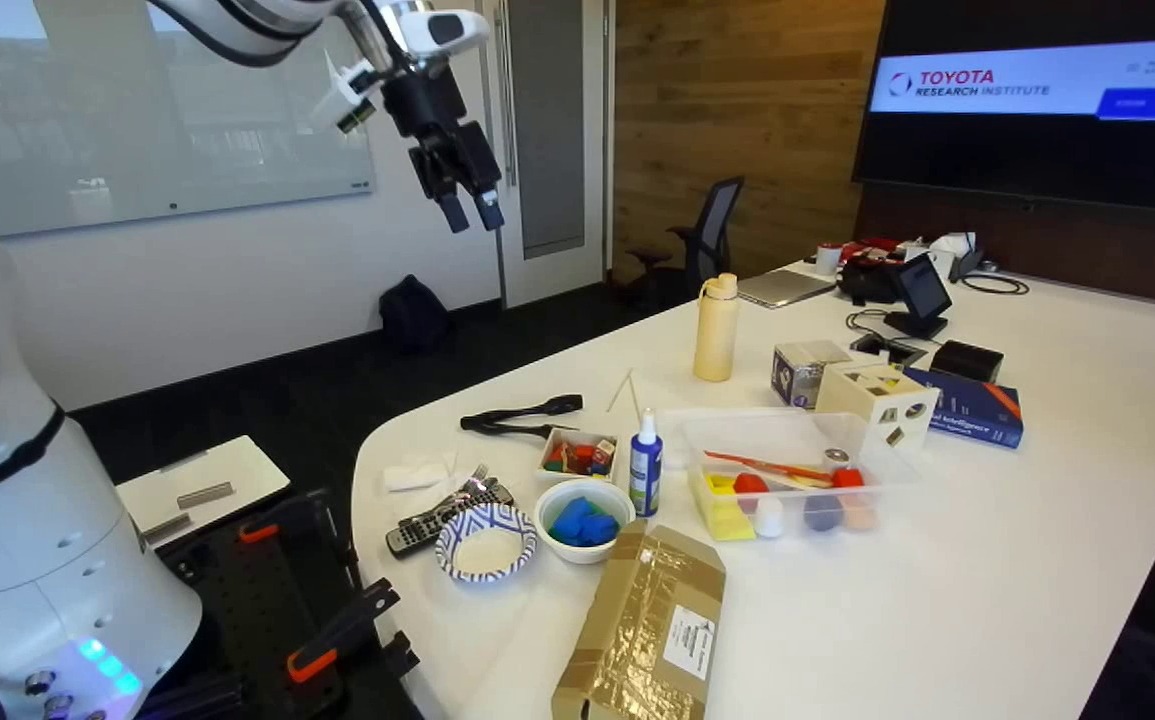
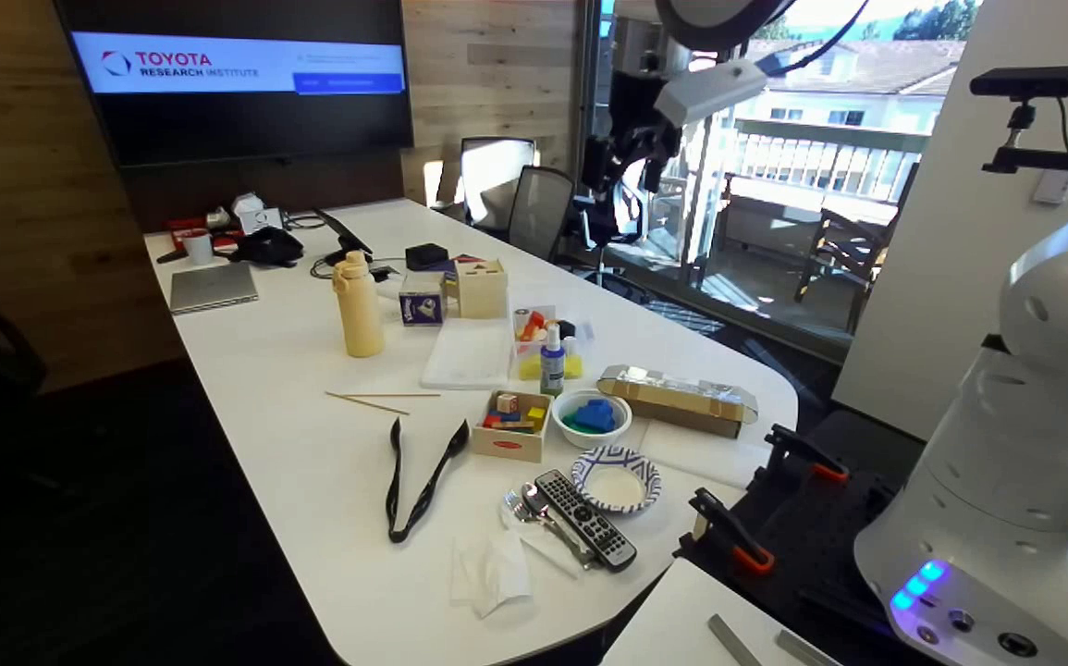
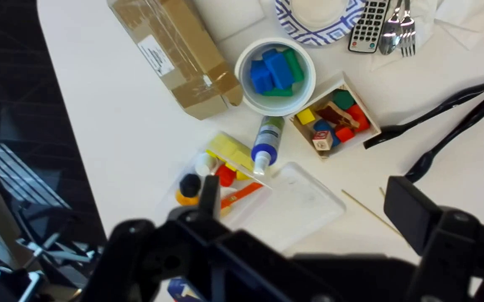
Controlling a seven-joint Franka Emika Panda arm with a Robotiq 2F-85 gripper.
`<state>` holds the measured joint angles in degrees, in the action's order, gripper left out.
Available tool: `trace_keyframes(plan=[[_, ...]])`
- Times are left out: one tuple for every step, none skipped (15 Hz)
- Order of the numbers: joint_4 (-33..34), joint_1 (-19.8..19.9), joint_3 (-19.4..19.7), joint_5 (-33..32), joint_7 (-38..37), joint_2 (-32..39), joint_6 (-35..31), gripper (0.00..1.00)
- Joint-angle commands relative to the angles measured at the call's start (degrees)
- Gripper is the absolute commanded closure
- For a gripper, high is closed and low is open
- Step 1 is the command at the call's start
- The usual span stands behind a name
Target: Pick up the object from the box and put it on the plate
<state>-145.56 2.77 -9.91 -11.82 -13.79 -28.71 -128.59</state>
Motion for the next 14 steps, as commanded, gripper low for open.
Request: trace_keyframes(plan=[[1.19, -2.11, 0.75, -2.59, 5.28, 14.73, -15.24, 0.0], [1.72, -2.51, 1.08, -3.08, 7.32, 18.89, -19.5, 0.0], [2.3, -3.0, 1.7, -2.81, 10.05, 22.98, -23.22, 0.0], [3.14, -4.01, 2.76, -0.66, 13.91, 27.01, -26.19, 0.0], [-0.16, -3.41, 1.91, -1.8, 8.84, 19.66, -22.52, 0.0], [0.43, -3.95, 2.64, -1.55, 10.73, 23.3, -25.09, 0.0], [1.22, -4.18, 3.1, -1.42, 11.76, 25.97, -26.28, 0.0], [2.06, -4.28, 3.35, -1.35, 12.42, 27.52, -26.52, 0.0], [2.65, -4.34, 3.46, -1.32, 12.59, 28.11, -26.52, 0.0], [3.24, -4.21, 3.78, -3.96, 10.6, 31.2, -27.76, 0.0], [3.41, -4.1, 4.26, -5.34, 9.89, 33.79, -29.32, 0.0], [3.88, -3.98, 4.88, -6.14, 9.9, 36.94, -31.2, 0.0], [4.43, -4.07, 5.68, -7.09, 9.39, 39.22, -32.38, 0.0], [5.12, -4.49, 6.8, -8.2, 8.58, 41.29, -33.25, 0.0]])
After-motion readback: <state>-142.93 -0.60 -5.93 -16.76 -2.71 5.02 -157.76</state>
